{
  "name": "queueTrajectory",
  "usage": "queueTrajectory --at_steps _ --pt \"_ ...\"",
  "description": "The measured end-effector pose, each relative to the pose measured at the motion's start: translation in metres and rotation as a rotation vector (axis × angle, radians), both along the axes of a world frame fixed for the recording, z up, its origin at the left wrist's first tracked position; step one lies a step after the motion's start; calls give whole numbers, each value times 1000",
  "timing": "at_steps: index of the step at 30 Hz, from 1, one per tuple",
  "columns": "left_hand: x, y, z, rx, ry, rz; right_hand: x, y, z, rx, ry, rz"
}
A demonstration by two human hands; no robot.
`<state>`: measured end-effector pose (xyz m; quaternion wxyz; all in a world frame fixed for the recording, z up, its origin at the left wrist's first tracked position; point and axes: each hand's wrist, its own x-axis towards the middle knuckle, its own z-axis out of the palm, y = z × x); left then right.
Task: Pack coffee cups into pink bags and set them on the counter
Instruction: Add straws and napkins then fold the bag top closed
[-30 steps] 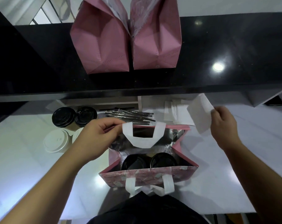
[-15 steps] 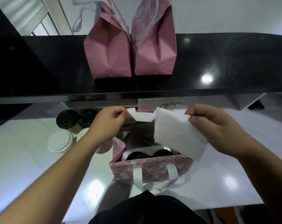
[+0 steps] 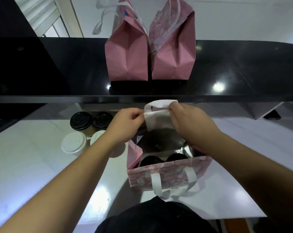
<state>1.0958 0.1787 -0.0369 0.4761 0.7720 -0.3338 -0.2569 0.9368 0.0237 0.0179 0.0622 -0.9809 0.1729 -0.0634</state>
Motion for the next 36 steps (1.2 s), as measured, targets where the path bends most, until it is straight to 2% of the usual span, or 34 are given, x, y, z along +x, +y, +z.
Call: queueTrajectory --at_steps 3,9,13,18,22,26,29,32,34,36 --pt "2 2 -2 33 -73 4 -13 6 -7 -41 2 128" --pt "-3 4 -3 54 -95 -23 -25 18 -25 120 495 496" --pt "-7 5 -3 61 -130 -14 -26 27 -32 94 706 529" --pt "-9 7 -3 71 -131 -7 -20 44 -32 -113 839 624" --pt "-12 8 -1 72 -117 2 -18 48 -37 -59 901 579" --pt "-16 12 5 80 -116 -7 -21 39 -21 100 760 457" --pt "-21 20 10 46 -65 -37 -38 22 -3 212 517 340" --pt "-27 31 12 28 7 -22 -71 5 2 217 209 239" --pt "-33 42 7 84 -69 31 -95 -4 -5 242 30 132" --pt "-43 55 2 95 -188 157 -115 -13 -17 352 -39 25"
